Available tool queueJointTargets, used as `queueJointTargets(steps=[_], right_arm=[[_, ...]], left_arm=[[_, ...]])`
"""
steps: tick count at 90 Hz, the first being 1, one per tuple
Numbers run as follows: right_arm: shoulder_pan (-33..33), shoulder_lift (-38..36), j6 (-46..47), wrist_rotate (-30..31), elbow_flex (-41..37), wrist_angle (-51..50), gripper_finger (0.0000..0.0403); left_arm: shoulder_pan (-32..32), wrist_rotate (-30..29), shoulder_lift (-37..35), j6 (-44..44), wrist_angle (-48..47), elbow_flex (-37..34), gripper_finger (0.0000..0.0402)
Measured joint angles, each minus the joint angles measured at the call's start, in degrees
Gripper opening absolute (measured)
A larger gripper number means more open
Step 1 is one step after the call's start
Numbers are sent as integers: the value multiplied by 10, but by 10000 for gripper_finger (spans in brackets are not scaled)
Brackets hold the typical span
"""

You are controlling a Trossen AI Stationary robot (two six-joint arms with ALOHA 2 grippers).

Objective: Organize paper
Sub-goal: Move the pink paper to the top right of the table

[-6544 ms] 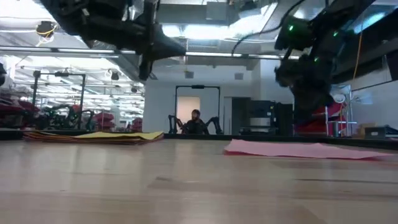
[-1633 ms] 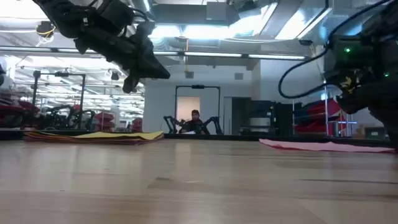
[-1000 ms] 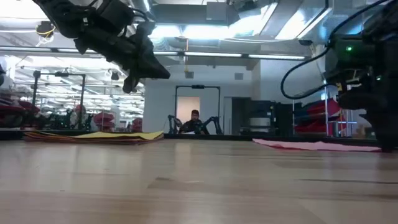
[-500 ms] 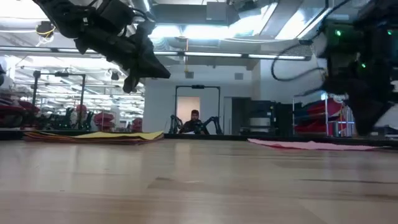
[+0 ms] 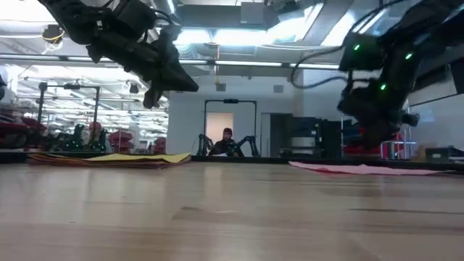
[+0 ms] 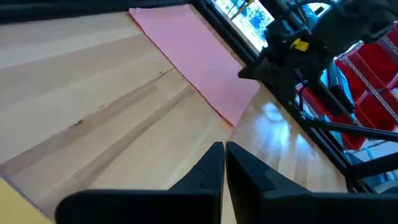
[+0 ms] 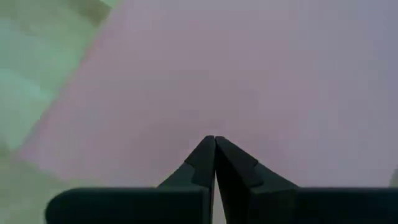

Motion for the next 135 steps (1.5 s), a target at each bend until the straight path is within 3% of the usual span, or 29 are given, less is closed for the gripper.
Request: queueJointTargets(steps=[30,76,135], right_arm=[[-64,101,-63,-37,3,55,0],[-66,68,-17,-44,0,-23,0],[-79,59,-48,14,-2,-35,0]], left_arm=[[0,-7,0,0,0,0,0],[0,-9,0,7,0,0,0],[0,-27,0,11,-1,0,0]])
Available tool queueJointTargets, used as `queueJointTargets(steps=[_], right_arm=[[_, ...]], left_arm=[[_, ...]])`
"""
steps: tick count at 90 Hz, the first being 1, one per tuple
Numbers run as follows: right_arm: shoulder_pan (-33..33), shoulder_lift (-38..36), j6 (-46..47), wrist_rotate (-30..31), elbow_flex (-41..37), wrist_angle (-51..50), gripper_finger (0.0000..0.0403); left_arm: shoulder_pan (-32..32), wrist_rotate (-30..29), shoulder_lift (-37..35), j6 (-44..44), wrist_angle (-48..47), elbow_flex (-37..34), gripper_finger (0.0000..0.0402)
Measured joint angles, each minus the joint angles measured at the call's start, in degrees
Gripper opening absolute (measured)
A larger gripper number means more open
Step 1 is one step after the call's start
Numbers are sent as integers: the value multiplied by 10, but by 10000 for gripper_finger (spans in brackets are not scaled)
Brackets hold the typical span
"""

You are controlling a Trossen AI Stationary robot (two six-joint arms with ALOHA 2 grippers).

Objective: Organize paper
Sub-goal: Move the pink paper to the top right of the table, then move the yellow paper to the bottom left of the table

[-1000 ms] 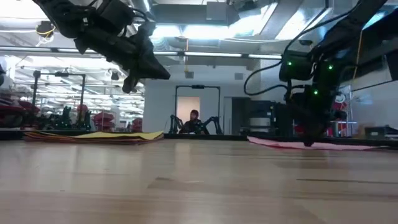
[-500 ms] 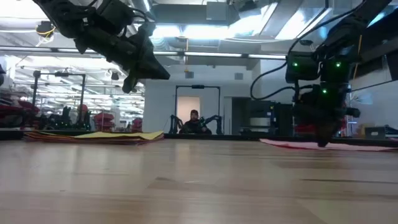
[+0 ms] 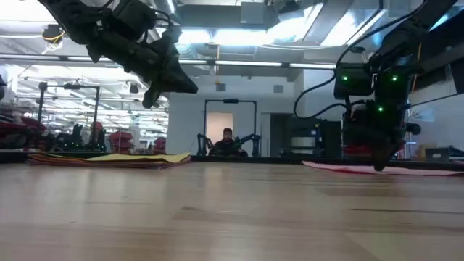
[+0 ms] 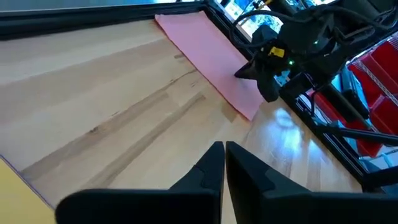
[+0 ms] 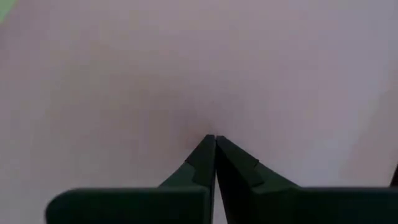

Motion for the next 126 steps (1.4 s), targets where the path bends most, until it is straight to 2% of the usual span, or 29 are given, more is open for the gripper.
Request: queueJointTargets(steps=[29,47,65,76,85,99,108,119,126], right_arm=[[2,-75,-2,0,10,-24,0],[17,-134,-119,-58,57,-18,0],[48,-155,-201,-114,100,50,0],[56,-154,-226,-144,115,94,0],[55,-151,-228,-144,122,107,0],[54,-151,-227,-125,123,104,0],[54,-151,-226,-118,123,103,0],[54,-151,-226,-114,123,104,0],[54,-151,-226,-113,123,104,0]], left_arm=[[0,-1,0,0,0,0,0],[-11,-1,0,45,16,0,0],[-18,4,0,79,26,0,0],[-35,75,-5,155,8,9,0],[-67,95,-17,183,-73,38,0],[-138,56,-19,303,-319,85,0],[-184,3,-19,332,-402,90,0],[-218,-102,-13,315,-461,90,0],[-226,-123,-8,314,-489,89,5]])
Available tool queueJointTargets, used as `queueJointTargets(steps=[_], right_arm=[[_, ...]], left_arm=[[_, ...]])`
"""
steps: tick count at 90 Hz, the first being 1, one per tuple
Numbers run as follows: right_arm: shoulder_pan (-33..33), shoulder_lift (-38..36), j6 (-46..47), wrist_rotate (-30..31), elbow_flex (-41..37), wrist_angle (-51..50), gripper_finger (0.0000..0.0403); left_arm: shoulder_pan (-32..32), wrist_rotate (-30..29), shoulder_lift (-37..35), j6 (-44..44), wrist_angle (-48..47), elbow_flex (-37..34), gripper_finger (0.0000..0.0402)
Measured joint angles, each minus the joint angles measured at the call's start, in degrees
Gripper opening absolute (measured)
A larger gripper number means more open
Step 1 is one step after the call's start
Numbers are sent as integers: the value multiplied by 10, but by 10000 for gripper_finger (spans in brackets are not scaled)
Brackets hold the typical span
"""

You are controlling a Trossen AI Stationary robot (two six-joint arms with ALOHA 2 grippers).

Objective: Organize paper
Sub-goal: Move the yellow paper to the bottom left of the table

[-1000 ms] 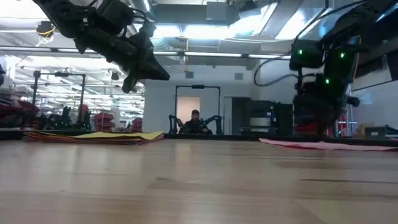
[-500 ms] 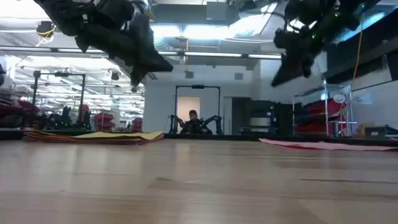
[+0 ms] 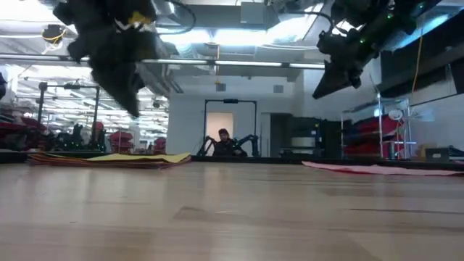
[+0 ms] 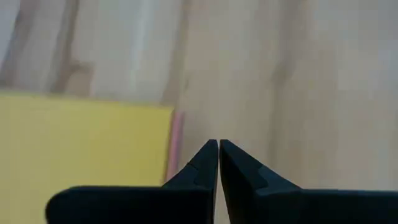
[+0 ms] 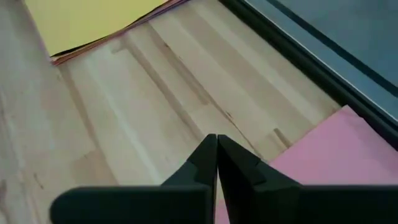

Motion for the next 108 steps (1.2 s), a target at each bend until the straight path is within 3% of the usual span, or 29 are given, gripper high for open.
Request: queueJointTargets(steps=[39,56,108], right_arm=[[0,0,-1,14,0,0,0],[0,0,-1,13,0,0,0],[0,0,-1,13,0,0,0]], left_arm=[[8,-24,85,4,36,-3,72],[8,-111,114,37,29,-3,86],[10,-75,128,33,38,-3,89]])
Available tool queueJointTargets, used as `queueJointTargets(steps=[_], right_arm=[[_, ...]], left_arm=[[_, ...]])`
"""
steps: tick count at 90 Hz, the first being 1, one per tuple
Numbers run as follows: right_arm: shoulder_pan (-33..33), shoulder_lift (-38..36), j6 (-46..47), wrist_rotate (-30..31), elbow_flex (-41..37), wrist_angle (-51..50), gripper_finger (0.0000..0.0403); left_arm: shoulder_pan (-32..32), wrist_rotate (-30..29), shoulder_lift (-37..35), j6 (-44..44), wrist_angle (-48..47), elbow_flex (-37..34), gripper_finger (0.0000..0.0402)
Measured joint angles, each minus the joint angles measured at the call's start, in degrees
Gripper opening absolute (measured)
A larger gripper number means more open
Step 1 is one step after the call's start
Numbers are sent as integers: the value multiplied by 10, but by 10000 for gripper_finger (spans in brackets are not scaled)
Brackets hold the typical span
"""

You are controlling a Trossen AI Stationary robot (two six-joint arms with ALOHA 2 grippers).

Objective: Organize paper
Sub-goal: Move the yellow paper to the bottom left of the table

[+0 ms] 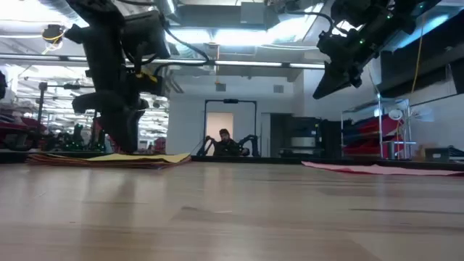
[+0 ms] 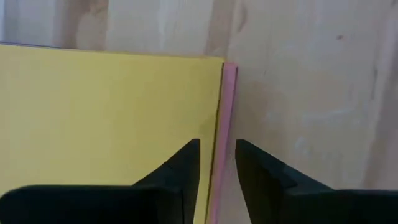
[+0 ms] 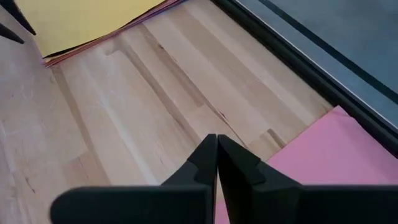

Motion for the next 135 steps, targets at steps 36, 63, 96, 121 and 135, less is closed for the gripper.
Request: queueJointTargets(steps=[36,63,96,121,135], right_arm=[[0,0,-1,1,0,0,0],[0,0,-1,2,0,0,0],[0,0,0,2,0,0,0],[0,0,0,2,0,0,0],[0,0,0,2,0,0,0]], left_arm=[[20,0,0,9,8,0,89],[18,13,0,-4,21,-28,89],[24,5,0,-3,18,-28,81],[23,16,0,-4,14,-28,5],[15,22,0,-5,13,-28,0]])
